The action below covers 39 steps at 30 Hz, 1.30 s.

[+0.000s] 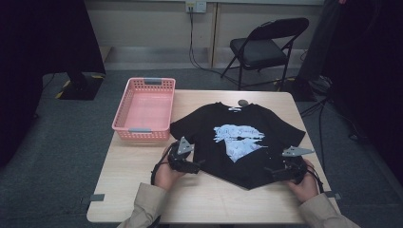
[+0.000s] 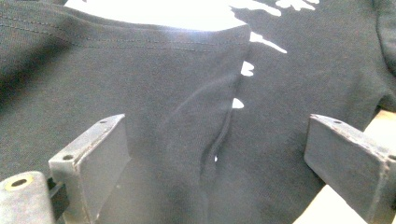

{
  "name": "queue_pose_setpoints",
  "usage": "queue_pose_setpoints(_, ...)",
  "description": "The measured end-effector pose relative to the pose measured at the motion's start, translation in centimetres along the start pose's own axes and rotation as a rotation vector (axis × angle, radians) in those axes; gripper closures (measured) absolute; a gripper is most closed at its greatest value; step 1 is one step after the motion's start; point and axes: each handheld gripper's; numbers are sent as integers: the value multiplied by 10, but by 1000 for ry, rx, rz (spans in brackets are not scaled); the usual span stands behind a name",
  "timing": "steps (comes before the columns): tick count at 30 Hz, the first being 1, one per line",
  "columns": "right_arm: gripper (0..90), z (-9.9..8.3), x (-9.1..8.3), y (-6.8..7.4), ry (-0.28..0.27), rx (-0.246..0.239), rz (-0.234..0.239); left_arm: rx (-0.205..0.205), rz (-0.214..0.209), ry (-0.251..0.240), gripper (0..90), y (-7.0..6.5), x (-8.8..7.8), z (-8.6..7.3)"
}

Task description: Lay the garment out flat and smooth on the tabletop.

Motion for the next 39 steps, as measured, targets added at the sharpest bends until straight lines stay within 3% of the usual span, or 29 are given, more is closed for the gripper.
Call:
queue_pose_setpoints(10, 64, 0, 0, 0, 0, 0, 0, 39, -8, 40, 155, -4, 1, -9)
queue_pose_setpoints(18, 64, 0, 0, 0, 0, 0, 0, 40, -19, 35, 155, -4, 0, -13)
queue_pose_setpoints(26, 64, 0, 0, 0, 0, 0, 0, 26, -34, 31, 154, -3, 1, -15)
queue_pose_setpoints(28, 64, 0, 0, 0, 0, 0, 0, -1, -44, 28, 153, -1, 1, -17)
queue_pose_setpoints(39, 65, 0, 0, 0, 0, 0, -1, -5, -55, 15, 142, 1, 2, -19)
Point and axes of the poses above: each handheld gripper's, and its own axes: x roughly forward along the jaws, z roughly out of its top, y roughly to its left, and after that the axes turned 4 degrees about z, right-handed
